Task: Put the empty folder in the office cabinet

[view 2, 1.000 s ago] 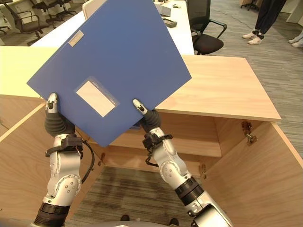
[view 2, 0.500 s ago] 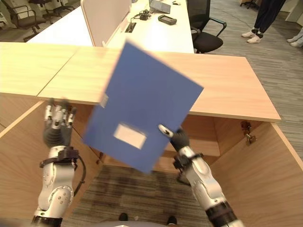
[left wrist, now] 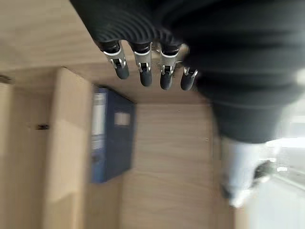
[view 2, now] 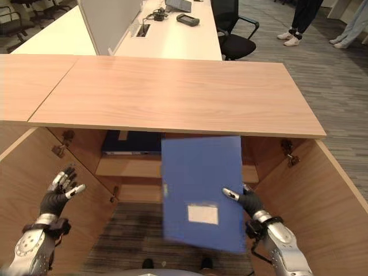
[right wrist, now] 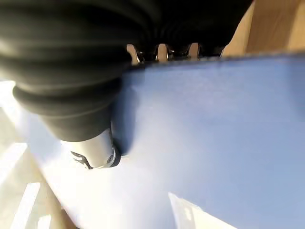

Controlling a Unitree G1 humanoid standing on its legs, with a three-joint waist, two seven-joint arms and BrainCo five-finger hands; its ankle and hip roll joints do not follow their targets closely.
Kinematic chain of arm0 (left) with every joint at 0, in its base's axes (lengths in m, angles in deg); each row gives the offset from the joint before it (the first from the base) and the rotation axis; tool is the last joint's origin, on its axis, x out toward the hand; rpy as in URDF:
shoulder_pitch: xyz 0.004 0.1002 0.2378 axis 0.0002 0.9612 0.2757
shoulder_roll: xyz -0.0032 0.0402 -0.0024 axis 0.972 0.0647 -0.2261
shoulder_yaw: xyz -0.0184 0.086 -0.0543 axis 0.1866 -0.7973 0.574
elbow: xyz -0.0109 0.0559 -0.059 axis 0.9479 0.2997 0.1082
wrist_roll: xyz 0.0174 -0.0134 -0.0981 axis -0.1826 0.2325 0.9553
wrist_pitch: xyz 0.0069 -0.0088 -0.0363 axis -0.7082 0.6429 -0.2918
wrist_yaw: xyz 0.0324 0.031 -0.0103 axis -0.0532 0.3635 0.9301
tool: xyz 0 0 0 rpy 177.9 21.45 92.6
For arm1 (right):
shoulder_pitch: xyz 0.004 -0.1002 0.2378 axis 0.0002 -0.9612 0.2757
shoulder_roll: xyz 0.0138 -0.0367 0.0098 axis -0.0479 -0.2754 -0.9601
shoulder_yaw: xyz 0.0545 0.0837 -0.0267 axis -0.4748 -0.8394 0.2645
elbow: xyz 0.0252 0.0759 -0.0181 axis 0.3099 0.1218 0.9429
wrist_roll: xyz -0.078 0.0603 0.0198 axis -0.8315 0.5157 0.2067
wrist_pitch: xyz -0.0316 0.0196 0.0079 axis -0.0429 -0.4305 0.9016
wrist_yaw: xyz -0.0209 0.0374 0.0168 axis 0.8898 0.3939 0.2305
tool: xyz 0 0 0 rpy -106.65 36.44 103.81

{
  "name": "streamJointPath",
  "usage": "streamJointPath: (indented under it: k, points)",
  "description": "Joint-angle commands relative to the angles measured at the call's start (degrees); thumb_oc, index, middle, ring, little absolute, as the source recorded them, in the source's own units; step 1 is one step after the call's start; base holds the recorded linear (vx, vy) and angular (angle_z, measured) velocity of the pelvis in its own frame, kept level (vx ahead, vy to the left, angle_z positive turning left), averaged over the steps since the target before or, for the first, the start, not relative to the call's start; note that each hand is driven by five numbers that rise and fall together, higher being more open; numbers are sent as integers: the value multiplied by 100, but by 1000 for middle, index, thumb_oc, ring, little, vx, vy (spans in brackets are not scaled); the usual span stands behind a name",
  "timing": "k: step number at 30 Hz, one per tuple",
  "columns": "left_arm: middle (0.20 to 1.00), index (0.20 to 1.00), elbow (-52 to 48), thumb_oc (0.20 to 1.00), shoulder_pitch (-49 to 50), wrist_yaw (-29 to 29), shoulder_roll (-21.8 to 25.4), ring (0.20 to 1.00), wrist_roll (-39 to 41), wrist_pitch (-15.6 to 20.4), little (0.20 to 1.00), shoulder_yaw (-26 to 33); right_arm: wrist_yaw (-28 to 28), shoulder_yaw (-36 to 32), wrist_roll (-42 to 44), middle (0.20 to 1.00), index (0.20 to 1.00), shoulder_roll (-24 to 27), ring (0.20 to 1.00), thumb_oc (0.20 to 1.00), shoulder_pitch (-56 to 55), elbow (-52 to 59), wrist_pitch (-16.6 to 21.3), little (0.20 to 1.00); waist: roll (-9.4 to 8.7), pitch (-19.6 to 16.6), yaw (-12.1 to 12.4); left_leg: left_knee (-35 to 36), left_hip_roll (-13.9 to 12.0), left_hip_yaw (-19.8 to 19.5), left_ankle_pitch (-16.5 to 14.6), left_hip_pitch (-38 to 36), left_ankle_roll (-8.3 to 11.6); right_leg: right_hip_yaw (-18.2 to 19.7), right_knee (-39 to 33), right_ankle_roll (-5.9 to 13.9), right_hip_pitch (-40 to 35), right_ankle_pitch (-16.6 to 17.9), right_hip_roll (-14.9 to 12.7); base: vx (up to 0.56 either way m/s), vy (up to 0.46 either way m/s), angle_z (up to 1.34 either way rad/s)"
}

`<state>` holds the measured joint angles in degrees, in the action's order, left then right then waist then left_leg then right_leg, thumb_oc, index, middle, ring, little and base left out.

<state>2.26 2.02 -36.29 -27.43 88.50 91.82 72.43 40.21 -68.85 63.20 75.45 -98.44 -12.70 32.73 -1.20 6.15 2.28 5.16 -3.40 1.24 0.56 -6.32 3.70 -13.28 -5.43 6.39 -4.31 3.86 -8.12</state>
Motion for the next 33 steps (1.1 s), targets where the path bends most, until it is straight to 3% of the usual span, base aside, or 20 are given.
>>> streamJointPath:
  k: [1, 9, 17, 26, 27, 33]
  points:
    - [1000, 1000, 195, 1000, -333, 257, 65, 1000, -446, 151, 1000, -110, -163, -109, -274, 200, 200, 101, 200, 200, 345, 327, 421, 200, -16, -68, 64, -16, -180, -70, -296, -10, 191, 234, 148, 341, -396, -590, 9, 0, 0, 0]
    - [1000, 1000, 1517, 1000, -513, 183, -178, 1000, -1305, 45, 1000, -644, 131, 82, -1046, 200, 200, -86, 200, 200, 432, -305, 474, 200, -16, -58, 61, -16, -147, -121, -287, 53, 158, 223, 145, 336, -367, -583, 7, 0, 0, 0]
    - [1000, 1000, 2468, 1000, -709, -14, -281, 1000, -2321, 9, 1000, -1230, 612, 209, -756, 200, 200, -687, 200, 200, 618, -1523, 419, 200, 20, -19, 38, -16, -119, -149, -285, 95, 137, 189, 174, 324, -338, -601, 7, 0, 0, 0]
    - [1000, 1000, 3030, 1000, -760, -187, -393, 1000, -2618, 8, 1000, -1646, 1077, -123, 1276, 200, 200, -1516, 200, 200, 1097, -2525, 588, 200, 118, 52, 61, -16, -99, -146, -280, 122, 130, 160, 215, 313, -295, -633, 16, 0, 0, 0]
    - [1000, 1000, 2950, 1000, -725, -184, -323, 1000, -2778, 49, 1000, -1892, 1219, -225, 1863, 200, 200, -1658, 200, 200, 1382, -2715, 711, 200, 176, 83, 101, -16, -97, -151, -268, 138, 133, 157, 221, 317, -269, -640, 11, -2, -5, 3]
    - [1000, 1000, 2703, 1000, -601, -31, -188, 1000, -3115, 123, 1000, -2383, 1444, -459, 2635, 200, 200, -1779, 200, 200, 1888, -3000, 894, 200, 294, 104, 193, -16, -97, -150, -272, 157, 143, 149, 231, 315, -261, -676, 8, 1, 0, 1]
